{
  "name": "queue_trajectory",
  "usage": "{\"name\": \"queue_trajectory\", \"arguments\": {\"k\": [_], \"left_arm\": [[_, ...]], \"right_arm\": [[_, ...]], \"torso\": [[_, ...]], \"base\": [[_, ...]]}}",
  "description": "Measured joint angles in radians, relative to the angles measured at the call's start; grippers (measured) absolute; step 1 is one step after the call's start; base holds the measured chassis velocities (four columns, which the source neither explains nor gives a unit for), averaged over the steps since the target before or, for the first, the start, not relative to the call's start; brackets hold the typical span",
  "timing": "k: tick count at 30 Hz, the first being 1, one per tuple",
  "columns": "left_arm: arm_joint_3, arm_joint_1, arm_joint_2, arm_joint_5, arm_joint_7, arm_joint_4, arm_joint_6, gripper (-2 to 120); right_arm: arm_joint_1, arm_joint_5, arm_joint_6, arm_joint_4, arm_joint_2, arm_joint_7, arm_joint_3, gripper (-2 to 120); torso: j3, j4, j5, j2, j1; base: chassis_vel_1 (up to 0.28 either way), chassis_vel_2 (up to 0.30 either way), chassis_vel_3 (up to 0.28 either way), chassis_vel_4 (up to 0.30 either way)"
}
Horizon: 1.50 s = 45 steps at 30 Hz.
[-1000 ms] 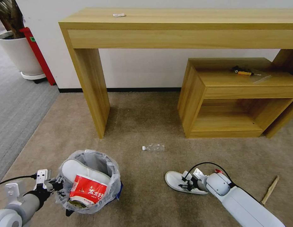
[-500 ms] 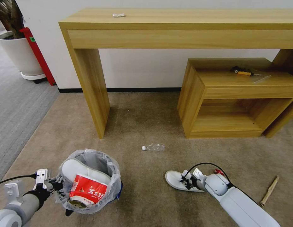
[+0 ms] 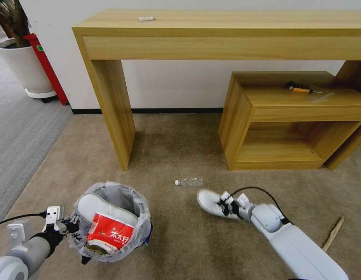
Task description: Pick up the trash bin and place the garbage on the floor into it.
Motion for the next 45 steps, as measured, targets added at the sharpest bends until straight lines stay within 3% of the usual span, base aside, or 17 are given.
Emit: {"name": "queue_trajectory", "arguments": {"k": [2, 3, 7, 12, 16, 17, 19, 23, 31, 39, 45], "left_arm": [[0.018, -0.018, 0.012, -0.016, -0.031, 0.008, 0.0, 0], [0.018, -0.018, 0.012, -0.016, -0.031, 0.008, 0.0, 0], [0.069, -0.061, 0.046, -0.035, -0.07, 0.039, 0.0, 0], [0.131, -0.102, 0.099, -0.073, -0.111, 0.067, 0.0, 0], [0.214, -0.176, 0.193, -0.141, -0.152, 0.124, 0.0, 0], [0.214, -0.176, 0.193, -0.141, -0.152, 0.124, 0.0, 0], [0.256, -0.211, 0.259, -0.167, -0.157, 0.16, 0.0, 0], [0.308, -0.252, 0.325, -0.194, -0.162, 0.192, 0.0, 0], [0.368, -0.296, 0.325, -0.224, -0.182, 0.209, 0.0, 0], [0.344, -0.273, 0.327, -0.235, -0.184, 0.191, 0.0, 0], [0.31, -0.249, 0.33, -0.238, -0.18, 0.178, 0.0, 0]], "right_arm": [[0.035, 0.17, -0.018, 0.086, 0.022, 0.019, 0.009, 0], [0.035, 0.17, -0.018, 0.086, 0.022, 0.019, 0.009, 0], [0.104, 0.399, -0.028, 0.203, 0.088, 0.14, -0.038, 0], [0.151, 0.462, -0.029, 0.273, 0.15, 0.178, -0.098, 0], [0.222, 0.512, -0.039, 0.331, 0.25, 0.186, -0.144, 0], [0.222, 0.512, -0.039, 0.331, 0.25, 0.186, -0.144, 0], [0.241, 0.564, -0.062, 0.362, 0.28, 0.197, -0.179, 0], [0.239, 0.594, -0.07, 0.379, 0.311, 0.214, -0.247, 0], [0.196, 0.593, -0.089, 0.36, 0.368, 0.259, -0.355, 0], [0.152, 0.522, -0.079, 0.333, 0.34, 0.26, -0.387, 0], [0.143, 0.475, -0.07, 0.315, 0.331, 0.257, -0.393, 18]], "torso": [[0.0, 0.0, -0.0002, 0.0, 0.0], [0.0, 0.0, -0.0002, 0.0, 0.0], [0.0, 0.0003, -0.0003, 0.0, 0.0], [0.0, 0.0002, -0.0002, 0.0, 0.0], [0.0, 0.0001, -0.0002, 0.0, 0.0], [0.0, 0.0001, -0.0002, 0.0, 0.0], [0.0, 0.0001, -0.0005, 0.0, 0.0], [0.0, 0.0001, -0.0002, 0.0, 0.0], [0.0, 0.0001, -0.0003, 0.0, 0.0], [0.0, 0.0, 0.0001, 0.0, 0.0], [0.0, 0.0, 0.0002, 0.0, 0.0]], "base": [[0.0, 0.0, 0.0, 0.0], [0.0, 0.0, 0.0, 0.0], [0.0, 0.0, 0.0, 0.0], [0.0, 0.0, 0.0, 0.0], [0.0, 0.0, 0.0, 0.0], [0.0, 0.0, 0.0, 0.0], [0.0, 0.0, 0.0, 0.0], [0.0, 0.0, 0.0, 0.0], [0.0, 0.0, 0.0, 0.0], [0.0, 0.0, 0.0, 0.0], [0.0, 0.0, 0.0, 0.0]]}}
